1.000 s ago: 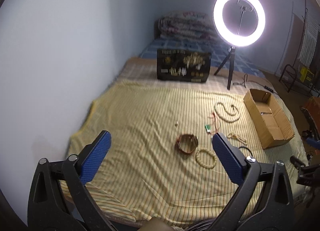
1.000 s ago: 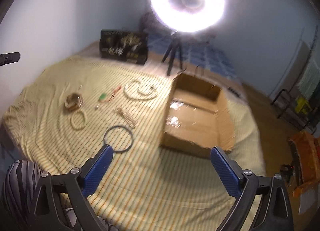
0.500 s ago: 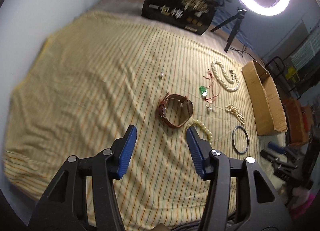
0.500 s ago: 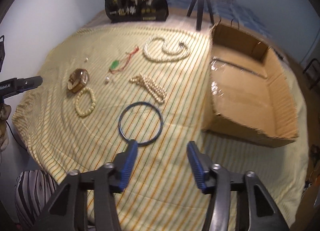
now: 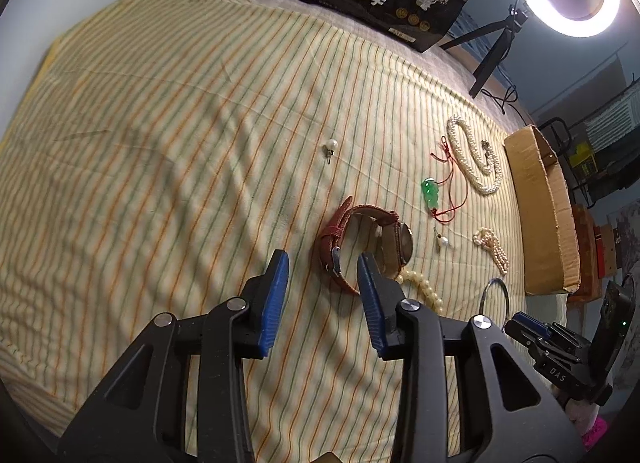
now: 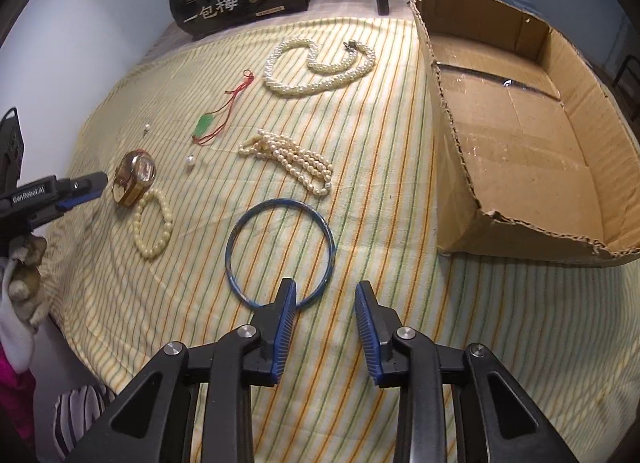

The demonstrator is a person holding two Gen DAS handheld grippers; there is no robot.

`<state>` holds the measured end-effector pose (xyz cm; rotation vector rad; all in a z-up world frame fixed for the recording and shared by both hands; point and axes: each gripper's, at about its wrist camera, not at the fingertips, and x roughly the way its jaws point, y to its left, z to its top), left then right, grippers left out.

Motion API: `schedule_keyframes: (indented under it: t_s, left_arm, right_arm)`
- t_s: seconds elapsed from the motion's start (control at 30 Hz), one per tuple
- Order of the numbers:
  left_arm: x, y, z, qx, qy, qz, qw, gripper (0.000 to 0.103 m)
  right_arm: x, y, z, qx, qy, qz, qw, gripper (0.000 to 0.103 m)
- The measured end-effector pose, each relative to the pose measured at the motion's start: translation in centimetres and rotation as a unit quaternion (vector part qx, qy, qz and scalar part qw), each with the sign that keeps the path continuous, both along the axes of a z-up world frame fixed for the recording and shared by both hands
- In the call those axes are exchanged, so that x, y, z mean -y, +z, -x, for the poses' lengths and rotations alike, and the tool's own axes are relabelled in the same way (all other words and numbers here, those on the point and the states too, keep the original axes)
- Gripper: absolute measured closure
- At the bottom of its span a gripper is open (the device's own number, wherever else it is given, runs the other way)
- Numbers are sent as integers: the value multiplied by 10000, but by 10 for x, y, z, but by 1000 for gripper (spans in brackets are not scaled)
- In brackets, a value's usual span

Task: Organize jewelry
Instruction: 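Move the left tool to the brown leather watch while the right tool approaches the blue bangle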

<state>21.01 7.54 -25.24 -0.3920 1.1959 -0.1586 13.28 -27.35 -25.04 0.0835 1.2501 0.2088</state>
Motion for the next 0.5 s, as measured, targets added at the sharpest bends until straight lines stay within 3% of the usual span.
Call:
schedule_keyframes:
  t_s: [0.23, 0.5]
  left_arm:
    - [4, -12, -7, -90, -42, -19, 9999, 74]
    - [9, -20, -14, -113, -72, -151, 9998, 85]
  right_arm:
    - [0, -5, -12, -48, -164, -20, 9999, 79]
    - [-17, -8, -16, 34, 6, 429, 9991, 84]
